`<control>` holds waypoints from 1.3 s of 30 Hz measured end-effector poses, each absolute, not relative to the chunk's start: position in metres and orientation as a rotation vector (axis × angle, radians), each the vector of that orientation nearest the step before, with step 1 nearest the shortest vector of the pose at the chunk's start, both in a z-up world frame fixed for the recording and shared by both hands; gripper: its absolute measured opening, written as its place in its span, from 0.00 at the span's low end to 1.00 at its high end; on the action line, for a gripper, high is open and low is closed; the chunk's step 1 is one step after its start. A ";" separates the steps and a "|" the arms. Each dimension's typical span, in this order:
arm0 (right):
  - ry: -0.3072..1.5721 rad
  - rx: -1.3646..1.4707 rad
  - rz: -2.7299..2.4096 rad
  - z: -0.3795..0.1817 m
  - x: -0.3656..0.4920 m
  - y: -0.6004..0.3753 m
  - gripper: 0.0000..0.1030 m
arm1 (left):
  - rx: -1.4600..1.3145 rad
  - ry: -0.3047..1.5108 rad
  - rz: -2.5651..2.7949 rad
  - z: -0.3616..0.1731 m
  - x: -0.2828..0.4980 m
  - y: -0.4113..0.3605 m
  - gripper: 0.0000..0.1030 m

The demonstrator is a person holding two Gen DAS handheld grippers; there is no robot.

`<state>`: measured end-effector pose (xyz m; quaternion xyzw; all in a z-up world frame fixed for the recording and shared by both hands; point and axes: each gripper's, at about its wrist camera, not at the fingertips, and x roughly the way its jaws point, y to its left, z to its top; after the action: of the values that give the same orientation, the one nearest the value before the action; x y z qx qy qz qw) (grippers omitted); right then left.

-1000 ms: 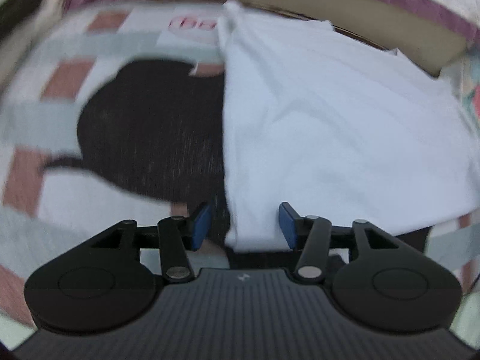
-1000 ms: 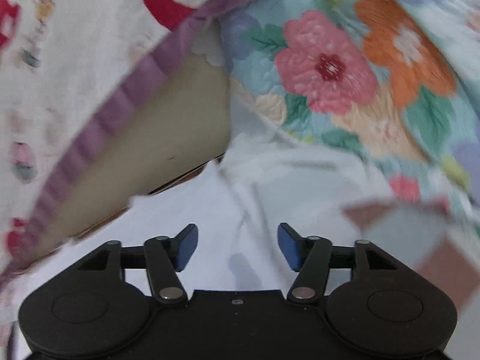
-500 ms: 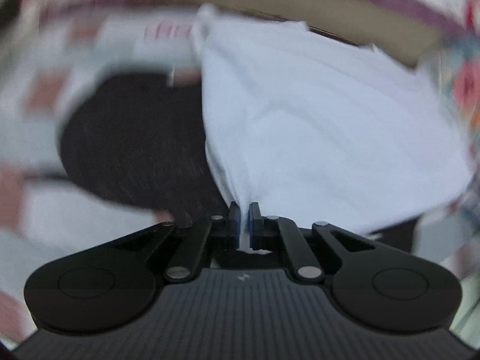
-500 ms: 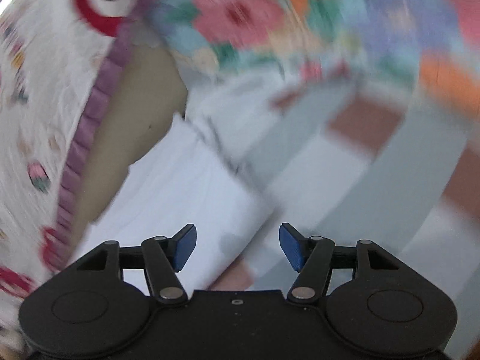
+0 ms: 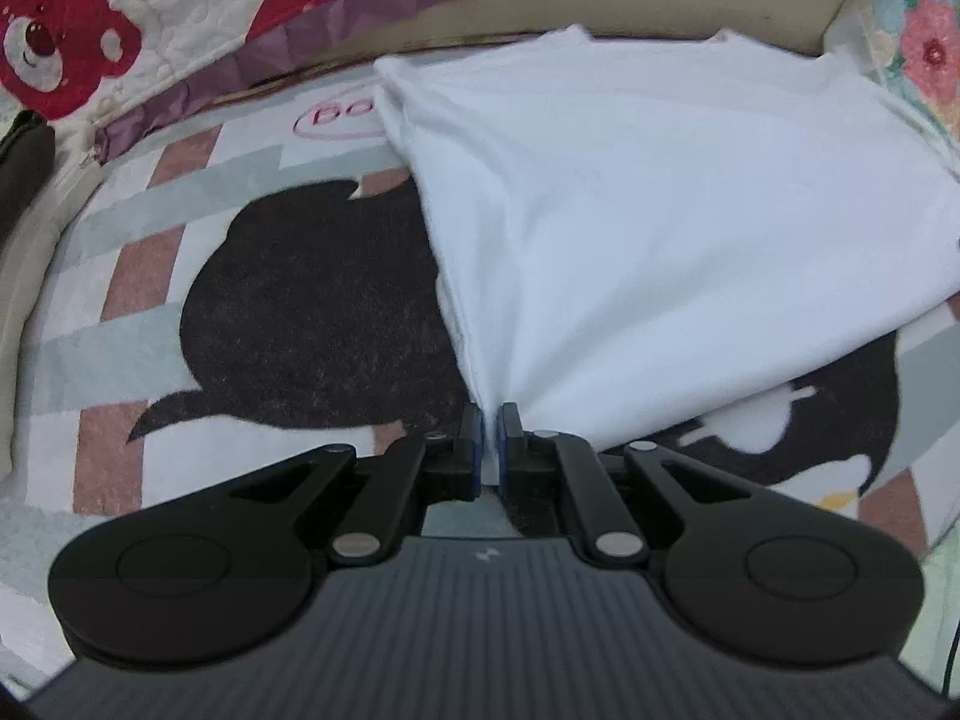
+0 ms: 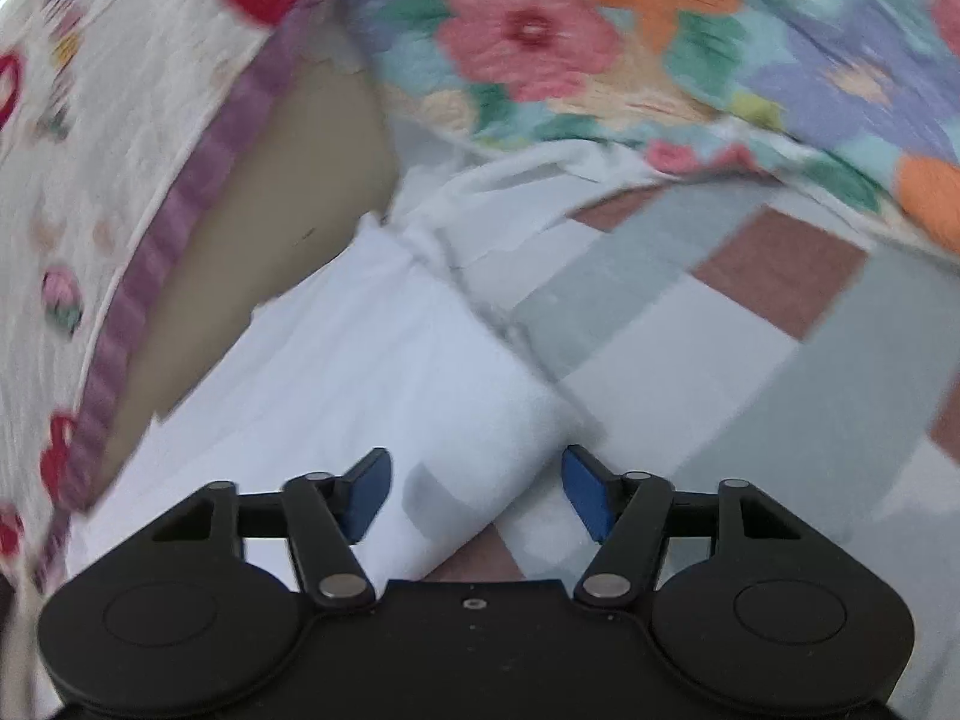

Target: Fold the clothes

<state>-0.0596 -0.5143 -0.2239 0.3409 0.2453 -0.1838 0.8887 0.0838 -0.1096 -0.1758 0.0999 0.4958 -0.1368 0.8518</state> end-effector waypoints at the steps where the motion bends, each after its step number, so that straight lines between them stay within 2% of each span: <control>1: 0.497 0.689 -0.366 -0.220 -0.060 -0.514 0.07 | 0.197 1.052 -0.282 -0.176 0.086 -0.107 0.09; 5: 0.458 0.626 -0.314 -0.205 -0.063 -0.515 0.05 | 0.101 1.061 -0.243 -0.171 0.090 -0.087 0.11; 9: 0.547 0.609 -0.337 -0.220 -0.055 -0.521 0.05 | 0.065 1.040 -0.204 -0.165 0.096 -0.075 0.11; 17: 0.605 0.612 -0.342 -0.230 -0.052 -0.525 0.05 | -0.040 0.881 -0.305 -0.157 0.148 -0.084 0.12; 18: 0.613 0.607 -0.341 -0.231 -0.050 -0.525 0.05 | -0.037 0.871 -0.316 -0.160 0.160 -0.088 0.13; 20: 0.624 0.598 -0.339 -0.233 -0.048 -0.525 0.06 | -0.020 0.858 -0.336 -0.167 0.184 -0.098 0.23; 22: 0.628 0.590 -0.338 -0.235 -0.046 -0.525 0.06 | -0.034 0.851 -0.377 -0.177 0.202 -0.106 0.25; 25: 0.635 0.563 -0.331 -0.236 -0.046 -0.526 0.07 | -0.026 0.800 -0.398 -0.192 0.223 -0.114 0.35; 28: 0.643 0.540 -0.323 -0.235 -0.046 -0.527 0.07 | 0.125 0.762 -0.277 -0.204 0.232 -0.122 0.35; 32: 0.655 0.519 -0.312 -0.232 -0.046 -0.528 0.07 | 0.166 0.700 -0.145 -0.209 0.234 -0.116 0.36; 34: 0.659 0.532 -0.316 -0.232 -0.046 -0.529 0.07 | 0.267 0.671 -0.034 -0.210 0.235 -0.118 0.29; 35: 0.655 0.574 -0.328 -0.233 -0.046 -0.531 0.08 | 0.340 0.669 0.042 -0.211 0.238 -0.117 0.29; 36: 0.647 0.629 -0.342 -0.235 -0.048 -0.533 0.08 | 0.340 0.684 0.061 -0.210 0.240 -0.112 0.29; 39: 0.629 0.761 -0.379 -0.240 -0.051 -0.539 0.08 | 0.076 0.744 -0.063 -0.187 0.230 -0.083 0.29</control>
<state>-0.0514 -0.5387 -0.2404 0.3631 0.3002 -0.1806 0.8634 0.2295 -0.0830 -0.1873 0.0373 0.3632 -0.0306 0.9305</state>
